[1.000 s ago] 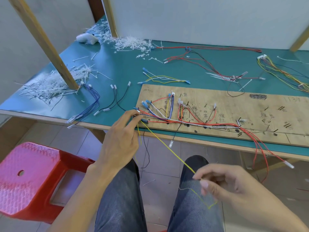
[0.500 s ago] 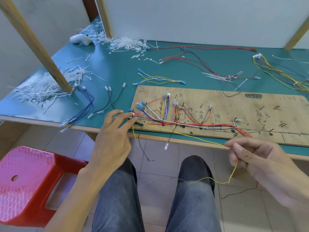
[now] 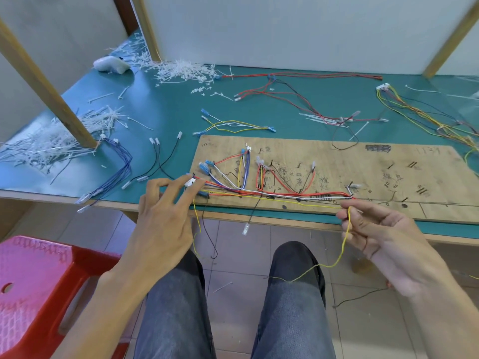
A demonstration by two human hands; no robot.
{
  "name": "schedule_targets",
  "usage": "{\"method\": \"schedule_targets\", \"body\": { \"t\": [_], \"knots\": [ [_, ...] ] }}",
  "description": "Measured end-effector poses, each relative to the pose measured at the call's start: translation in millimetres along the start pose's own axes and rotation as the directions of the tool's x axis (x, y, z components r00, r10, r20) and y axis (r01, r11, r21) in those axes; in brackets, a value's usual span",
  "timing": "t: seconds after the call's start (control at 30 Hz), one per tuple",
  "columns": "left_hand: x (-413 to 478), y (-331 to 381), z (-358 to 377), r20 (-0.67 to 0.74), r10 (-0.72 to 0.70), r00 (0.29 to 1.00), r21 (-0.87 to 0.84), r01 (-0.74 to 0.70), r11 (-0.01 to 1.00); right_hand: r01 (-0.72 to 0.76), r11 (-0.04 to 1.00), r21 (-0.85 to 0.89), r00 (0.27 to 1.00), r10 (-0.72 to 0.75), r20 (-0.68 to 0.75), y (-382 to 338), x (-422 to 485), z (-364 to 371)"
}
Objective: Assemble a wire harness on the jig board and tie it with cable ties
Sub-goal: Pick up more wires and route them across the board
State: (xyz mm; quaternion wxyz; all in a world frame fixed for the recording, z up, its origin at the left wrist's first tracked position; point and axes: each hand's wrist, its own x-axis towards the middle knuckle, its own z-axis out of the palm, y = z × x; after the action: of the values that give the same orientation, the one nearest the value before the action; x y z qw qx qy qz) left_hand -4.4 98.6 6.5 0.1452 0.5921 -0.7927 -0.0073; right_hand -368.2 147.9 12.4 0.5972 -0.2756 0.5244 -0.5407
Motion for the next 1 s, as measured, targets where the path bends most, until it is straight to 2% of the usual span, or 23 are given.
{"method": "schedule_targets", "body": {
  "t": [0.1, 0.23, 0.3, 0.37, 0.47, 0.6, 0.7, 0.83, 1.0],
  "knots": [
    [11, 16, -11, -0.016, 0.072, 0.997, 0.050, -0.071, 0.996, 0.073, 0.992, -0.100, 0.993, -0.081, -0.082, -1, 2, 8],
    [20, 68, -6, 0.035, 0.371, 0.928, 0.067, -0.372, 0.926, 0.151, 0.962, -0.226, 0.957, -0.200, -0.210, 2, 9, 20],
    [26, 99, 5, 0.071, 0.461, 0.885, 0.048, -0.465, 0.884, 0.179, 0.948, -0.262, 0.930, -0.250, -0.269, 3, 14, 27],
    [33, 122, 16, 0.120, 0.480, 0.869, 0.084, -0.491, 0.867, 0.204, 0.936, -0.287, 0.909, -0.290, -0.300, 3, 19, 33],
    [41, 133, 28, 0.157, 0.427, 0.891, 0.109, -0.445, 0.889, 0.226, 0.918, -0.325, 0.897, -0.326, -0.298, 3, 28, 37],
    [36, 134, 39, 0.152, 0.367, 0.918, 0.025, -0.375, 0.927, 0.245, 0.864, -0.440, 0.881, -0.388, -0.272, 6, 38, 38],
    [37, 136, 46, 0.097, 0.353, 0.931, -0.003, -0.354, 0.935, 0.268, 0.761, -0.590, 0.851, -0.474, -0.226, 5, 49, 42],
    [42, 136, 46, 0.080, 0.334, 0.939, -0.026, -0.333, 0.943, 0.260, 0.507, -0.822, 0.795, -0.595, -0.116, -5, 70, 54],
    [42, 133, 47, 0.047, 0.350, 0.936, -0.073, -0.346, 0.935, 0.213, 0.325, -0.921, 0.788, -0.615, -0.035, -12, 88, 72]
  ]
}}
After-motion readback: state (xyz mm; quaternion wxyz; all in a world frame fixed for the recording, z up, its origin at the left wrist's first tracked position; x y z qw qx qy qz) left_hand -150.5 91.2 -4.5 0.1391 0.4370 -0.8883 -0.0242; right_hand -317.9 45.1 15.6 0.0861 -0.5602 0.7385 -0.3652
